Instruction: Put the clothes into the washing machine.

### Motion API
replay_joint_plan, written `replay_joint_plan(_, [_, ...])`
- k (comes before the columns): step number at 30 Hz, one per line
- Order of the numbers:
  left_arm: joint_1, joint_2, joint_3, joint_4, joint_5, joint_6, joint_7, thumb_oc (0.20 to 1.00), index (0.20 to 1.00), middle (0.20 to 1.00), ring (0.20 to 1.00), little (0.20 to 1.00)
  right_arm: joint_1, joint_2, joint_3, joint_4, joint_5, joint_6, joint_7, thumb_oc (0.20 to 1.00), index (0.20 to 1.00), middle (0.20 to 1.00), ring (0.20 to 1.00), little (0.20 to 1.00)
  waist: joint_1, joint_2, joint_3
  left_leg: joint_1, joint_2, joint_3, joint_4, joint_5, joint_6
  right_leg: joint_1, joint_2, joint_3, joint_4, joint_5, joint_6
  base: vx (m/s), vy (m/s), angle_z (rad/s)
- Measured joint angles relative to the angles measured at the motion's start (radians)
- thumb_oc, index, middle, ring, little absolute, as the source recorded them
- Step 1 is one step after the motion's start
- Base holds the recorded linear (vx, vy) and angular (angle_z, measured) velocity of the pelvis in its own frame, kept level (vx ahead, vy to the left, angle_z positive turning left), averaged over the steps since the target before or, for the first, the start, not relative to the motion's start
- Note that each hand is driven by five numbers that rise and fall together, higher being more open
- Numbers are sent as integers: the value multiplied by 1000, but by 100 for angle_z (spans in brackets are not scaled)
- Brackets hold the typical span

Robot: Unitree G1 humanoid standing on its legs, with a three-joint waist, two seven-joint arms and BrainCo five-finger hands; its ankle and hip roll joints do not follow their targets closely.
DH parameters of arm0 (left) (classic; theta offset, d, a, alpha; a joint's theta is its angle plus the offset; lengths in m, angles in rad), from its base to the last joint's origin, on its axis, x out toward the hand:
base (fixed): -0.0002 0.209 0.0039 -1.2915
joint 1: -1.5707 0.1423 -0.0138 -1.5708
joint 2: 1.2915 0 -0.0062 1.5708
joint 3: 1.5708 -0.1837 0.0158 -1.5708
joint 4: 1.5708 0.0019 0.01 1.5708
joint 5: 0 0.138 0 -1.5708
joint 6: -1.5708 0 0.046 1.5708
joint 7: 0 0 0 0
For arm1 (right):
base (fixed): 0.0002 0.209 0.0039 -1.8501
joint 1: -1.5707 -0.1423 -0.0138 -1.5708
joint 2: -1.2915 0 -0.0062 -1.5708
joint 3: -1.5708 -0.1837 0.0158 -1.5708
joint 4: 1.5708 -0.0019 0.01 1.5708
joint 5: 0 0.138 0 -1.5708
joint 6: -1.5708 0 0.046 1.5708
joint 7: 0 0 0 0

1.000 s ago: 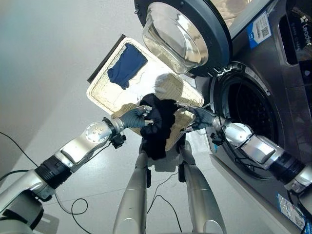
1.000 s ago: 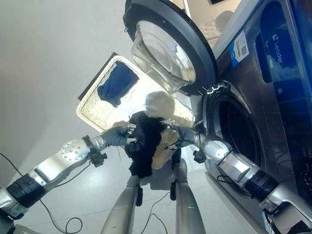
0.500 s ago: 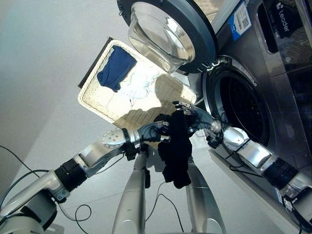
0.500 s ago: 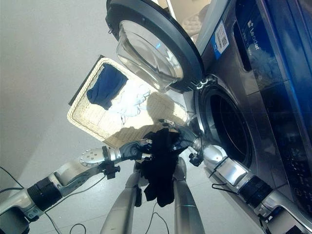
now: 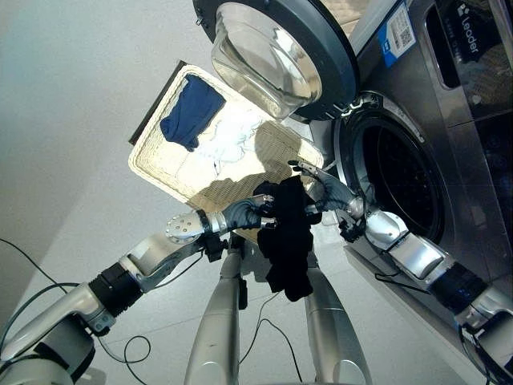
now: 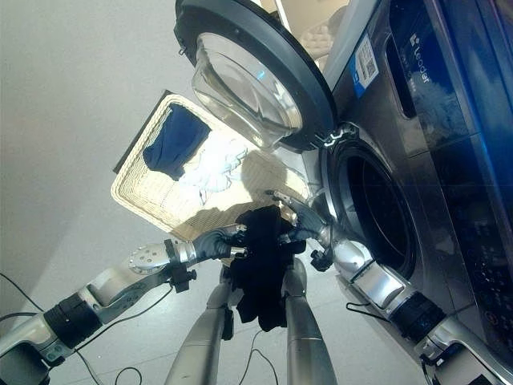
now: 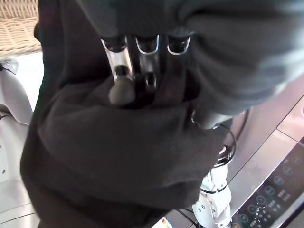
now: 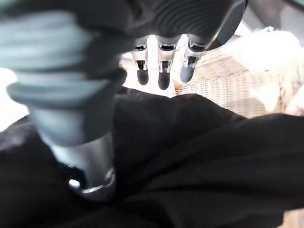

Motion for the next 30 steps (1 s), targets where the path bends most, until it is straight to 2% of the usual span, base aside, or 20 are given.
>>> replay_joint_plan(10, [-18,15,-4,0,-2,12,-12,200,200,200,200,200,-59,-34,46,-38,-54,-5,57,1000,1000,1000,1000,1000,2,0,0,-2,-1,0,0,0,0,0,-1,-1,-1,0,1,0,0,0])
replay_joint_plan(20, [-25,18,-19,1,-4,40,-31,200,200,200,200,200,-63,-35,75,-38,-95,-14,45,1000,1000,1000,1000,1000,0,0,0,-3,-1,0,-2,0,0,-1,-2,-2,-1,0,1,0,0,0])
replay_joint_plan(24, [-70,41,-70,1,-5,47,-58,200,200,200,200,200,-92,-40,118,-34,-95,-14,53,1000,1000,1000,1000,1000,-2,0,0,-7,-2,0,-8,2,2,-3,-8,-4,-9,3,3,0,0,0])
replay_joint_plan(27, [-95,60,-117,2,-4,61,-89,200,200,200,200,200,-135,-54,185,-35,-90,-13,127,1000,1000,1000,1000,1000,-1,0,0,-7,-6,-1,-10,4,5,-3,-9,-5,-11,4,5,0,0,0])
replay_joint_plan(29, [-89,61,-123,2,-4,62,-99,200,200,200,200,200,-144,-62,204,-35,-80,-12,175,539,539,539,539,539,3,0,0,-8,-8,-1,-11,5,6,-3,-10,-6,-14,4,6,0,0,0])
replay_joint_plan(30, [-88,69,-127,2,-4,63,-99,200,200,200,200,200,-151,-69,225,-36,-51,-9,211,200,200,200,200,200,3,0,0,-10,-9,-3,-11,5,7,-3,-11,-7,-16,5,7,0,0,0])
